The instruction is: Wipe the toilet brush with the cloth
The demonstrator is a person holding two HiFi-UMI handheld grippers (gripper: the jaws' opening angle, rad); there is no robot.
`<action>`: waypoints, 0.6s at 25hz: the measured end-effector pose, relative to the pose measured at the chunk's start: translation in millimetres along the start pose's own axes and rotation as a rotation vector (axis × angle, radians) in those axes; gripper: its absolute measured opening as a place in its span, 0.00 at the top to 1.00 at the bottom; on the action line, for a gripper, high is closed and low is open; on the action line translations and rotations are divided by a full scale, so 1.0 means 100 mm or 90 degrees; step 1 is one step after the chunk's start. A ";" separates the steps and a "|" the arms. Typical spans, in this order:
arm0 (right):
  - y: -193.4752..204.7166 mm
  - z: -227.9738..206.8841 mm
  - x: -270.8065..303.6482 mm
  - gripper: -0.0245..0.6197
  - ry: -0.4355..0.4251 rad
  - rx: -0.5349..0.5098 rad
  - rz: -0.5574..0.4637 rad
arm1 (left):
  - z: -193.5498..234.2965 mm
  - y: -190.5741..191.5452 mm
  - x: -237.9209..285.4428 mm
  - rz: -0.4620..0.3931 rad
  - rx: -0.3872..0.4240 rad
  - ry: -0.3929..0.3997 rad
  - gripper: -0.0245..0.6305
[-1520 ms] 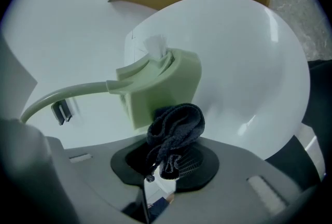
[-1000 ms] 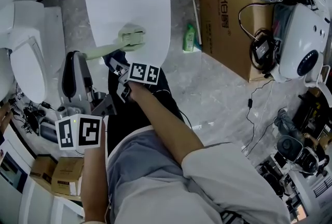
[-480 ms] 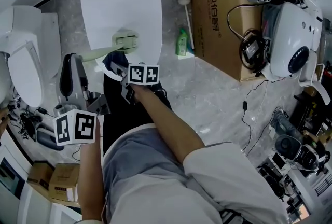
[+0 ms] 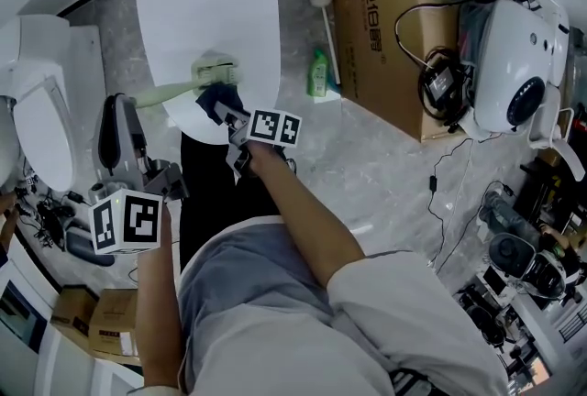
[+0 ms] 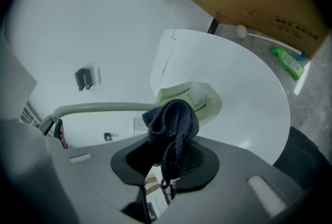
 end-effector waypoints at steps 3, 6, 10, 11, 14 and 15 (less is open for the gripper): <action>-0.03 -0.07 -0.05 0.83 -0.003 0.044 -0.046 | -0.01 0.00 0.03 0.001 0.005 0.000 0.96; -0.05 -0.18 -0.12 0.83 0.001 0.081 -0.086 | 0.00 0.01 0.03 0.003 0.009 -0.001 0.96; -0.09 -0.35 -0.21 0.83 0.031 0.113 -0.120 | -0.02 0.00 0.05 0.004 0.014 0.000 0.96; -0.10 -0.40 -0.23 0.83 0.042 0.120 -0.127 | -0.02 0.00 0.06 0.004 0.015 0.001 0.96; -0.08 -0.51 -0.23 0.83 0.071 0.114 -0.119 | -0.02 0.00 0.07 0.005 0.017 0.002 0.96; -0.08 -0.53 -0.22 0.83 0.081 0.107 -0.113 | -0.02 0.00 0.07 0.006 0.018 0.003 0.96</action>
Point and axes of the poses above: the fingertips, and each gripper's own axes: x forward along the fingers, z to its left, y out of its underside, the point moved 4 cm from there along -x, backward along the fingers, and after that the axes turned 10 degrees about -x, right-handed, at the moved point
